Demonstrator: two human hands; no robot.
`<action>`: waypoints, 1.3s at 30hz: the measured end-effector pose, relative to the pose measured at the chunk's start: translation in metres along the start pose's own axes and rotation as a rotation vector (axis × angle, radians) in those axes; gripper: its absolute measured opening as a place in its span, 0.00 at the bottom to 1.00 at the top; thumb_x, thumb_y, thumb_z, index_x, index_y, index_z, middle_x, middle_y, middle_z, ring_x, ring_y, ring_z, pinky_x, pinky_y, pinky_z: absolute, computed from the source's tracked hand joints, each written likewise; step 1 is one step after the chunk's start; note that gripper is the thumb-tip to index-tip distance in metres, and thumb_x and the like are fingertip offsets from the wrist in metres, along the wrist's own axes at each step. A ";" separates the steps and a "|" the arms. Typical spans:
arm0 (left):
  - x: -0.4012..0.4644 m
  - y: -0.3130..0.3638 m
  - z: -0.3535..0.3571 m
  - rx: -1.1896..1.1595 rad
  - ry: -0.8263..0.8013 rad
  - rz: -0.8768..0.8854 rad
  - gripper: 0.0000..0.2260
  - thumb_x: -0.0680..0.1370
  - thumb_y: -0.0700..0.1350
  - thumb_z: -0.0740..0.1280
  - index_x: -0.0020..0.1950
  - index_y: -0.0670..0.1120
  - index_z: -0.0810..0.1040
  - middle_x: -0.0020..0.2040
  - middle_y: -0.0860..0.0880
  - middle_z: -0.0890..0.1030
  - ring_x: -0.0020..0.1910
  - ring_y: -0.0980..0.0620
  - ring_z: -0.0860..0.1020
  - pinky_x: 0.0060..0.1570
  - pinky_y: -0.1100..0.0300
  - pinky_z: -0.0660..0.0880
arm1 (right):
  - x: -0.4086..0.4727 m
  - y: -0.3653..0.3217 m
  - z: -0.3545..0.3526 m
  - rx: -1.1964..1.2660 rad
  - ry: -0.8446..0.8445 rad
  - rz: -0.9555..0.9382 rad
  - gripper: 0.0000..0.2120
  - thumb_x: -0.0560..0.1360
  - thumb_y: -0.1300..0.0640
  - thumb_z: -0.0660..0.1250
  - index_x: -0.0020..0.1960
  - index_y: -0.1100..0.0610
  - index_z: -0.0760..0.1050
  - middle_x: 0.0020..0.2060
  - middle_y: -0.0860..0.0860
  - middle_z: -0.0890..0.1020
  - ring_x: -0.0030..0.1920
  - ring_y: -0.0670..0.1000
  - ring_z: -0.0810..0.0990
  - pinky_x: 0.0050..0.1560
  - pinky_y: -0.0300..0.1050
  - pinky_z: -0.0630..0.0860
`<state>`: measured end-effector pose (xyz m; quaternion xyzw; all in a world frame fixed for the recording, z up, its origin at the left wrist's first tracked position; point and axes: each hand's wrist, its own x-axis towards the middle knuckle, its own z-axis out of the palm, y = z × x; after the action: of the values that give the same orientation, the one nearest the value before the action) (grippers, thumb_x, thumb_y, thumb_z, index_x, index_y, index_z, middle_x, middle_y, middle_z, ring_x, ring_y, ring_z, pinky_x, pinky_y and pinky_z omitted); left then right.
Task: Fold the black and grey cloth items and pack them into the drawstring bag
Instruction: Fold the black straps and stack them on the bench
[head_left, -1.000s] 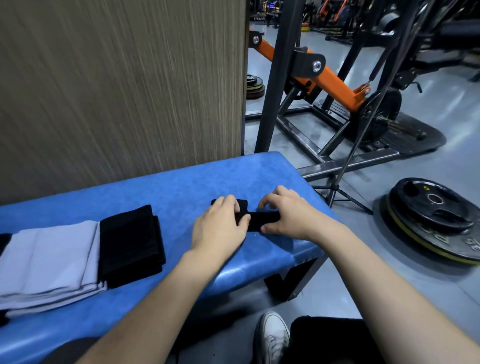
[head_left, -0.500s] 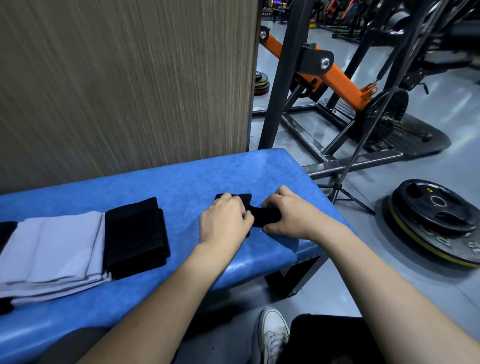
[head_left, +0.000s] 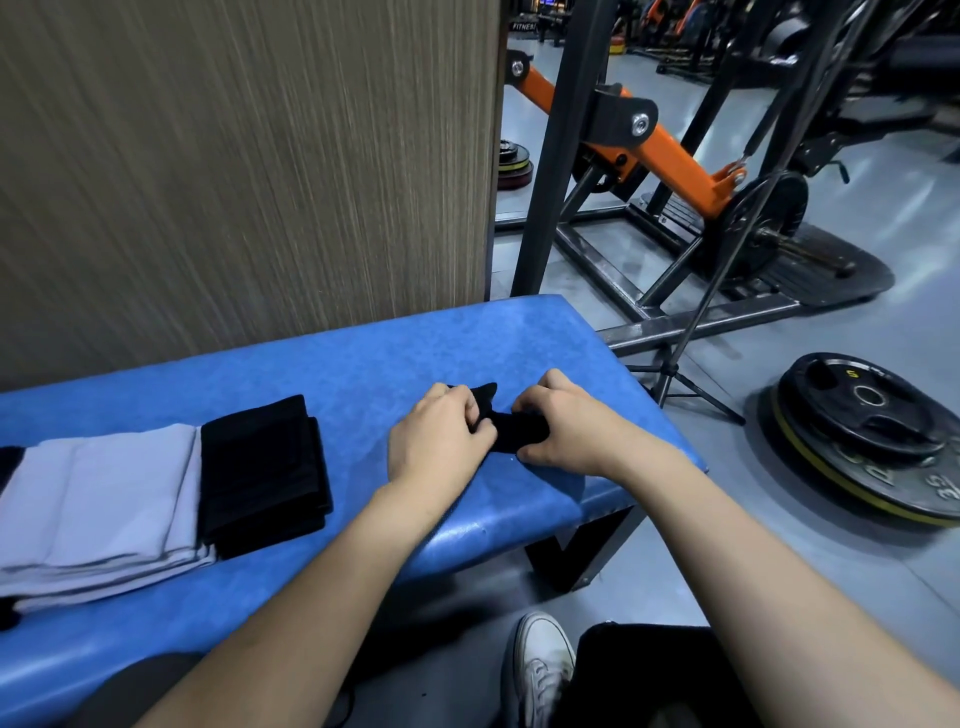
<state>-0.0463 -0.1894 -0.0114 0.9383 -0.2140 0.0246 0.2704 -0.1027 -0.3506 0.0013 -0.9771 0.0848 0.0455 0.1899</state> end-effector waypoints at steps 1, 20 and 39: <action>0.001 -0.001 -0.001 -0.088 -0.010 -0.015 0.08 0.74 0.51 0.66 0.43 0.49 0.72 0.42 0.53 0.76 0.43 0.50 0.75 0.38 0.55 0.66 | 0.000 0.000 0.000 -0.005 0.001 -0.002 0.25 0.68 0.49 0.75 0.62 0.51 0.73 0.54 0.49 0.68 0.56 0.51 0.73 0.55 0.48 0.75; -0.003 -0.018 -0.004 0.034 0.105 0.165 0.13 0.74 0.40 0.67 0.56 0.49 0.71 0.56 0.49 0.66 0.57 0.46 0.68 0.57 0.55 0.66 | -0.002 0.008 -0.006 -0.110 0.060 0.017 0.28 0.69 0.47 0.75 0.67 0.48 0.73 0.57 0.49 0.71 0.59 0.54 0.68 0.60 0.47 0.68; -0.010 0.012 -0.002 0.275 -0.011 0.139 0.10 0.77 0.48 0.62 0.55 0.44 0.73 0.55 0.46 0.75 0.55 0.44 0.75 0.45 0.54 0.68 | -0.001 -0.001 -0.001 -0.051 0.018 -0.006 0.29 0.66 0.47 0.77 0.65 0.51 0.75 0.54 0.50 0.71 0.59 0.54 0.70 0.60 0.52 0.72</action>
<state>-0.0602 -0.1938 -0.0054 0.9496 -0.2746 0.0671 0.1356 -0.1034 -0.3499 0.0028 -0.9822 0.0825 0.0385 0.1643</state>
